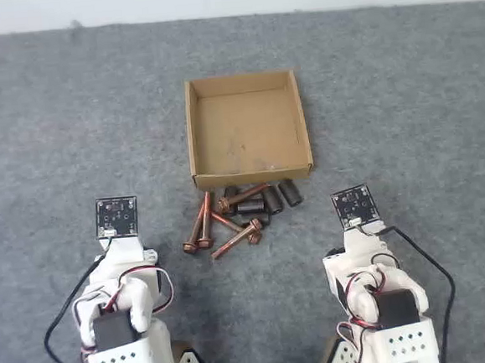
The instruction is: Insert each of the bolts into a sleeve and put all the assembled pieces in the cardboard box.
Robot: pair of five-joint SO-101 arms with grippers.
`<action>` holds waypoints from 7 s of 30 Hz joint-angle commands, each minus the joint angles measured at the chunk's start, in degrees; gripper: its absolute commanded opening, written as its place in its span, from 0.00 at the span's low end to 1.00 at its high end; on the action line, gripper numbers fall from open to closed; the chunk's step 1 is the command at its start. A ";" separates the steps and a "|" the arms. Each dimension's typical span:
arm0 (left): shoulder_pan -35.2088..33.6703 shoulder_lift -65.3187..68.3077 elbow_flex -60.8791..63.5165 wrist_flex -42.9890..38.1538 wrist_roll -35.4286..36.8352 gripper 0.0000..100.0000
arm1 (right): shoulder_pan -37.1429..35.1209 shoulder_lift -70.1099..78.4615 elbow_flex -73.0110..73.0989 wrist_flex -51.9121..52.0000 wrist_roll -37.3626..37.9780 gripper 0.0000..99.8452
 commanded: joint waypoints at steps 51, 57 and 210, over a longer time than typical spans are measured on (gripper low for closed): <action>-0.35 -1.05 -0.75 0.26 -0.35 0.02 | -0.13 -1.01 0.70 0.13 0.53 0.01; -0.35 -1.05 -0.75 0.26 -0.35 0.02 | -0.31 -1.01 0.70 0.13 0.53 0.01; 2.99 74.37 -32.84 -40.88 18.29 0.19 | -9.36 97.71 -64.00 -24.84 1.76 0.08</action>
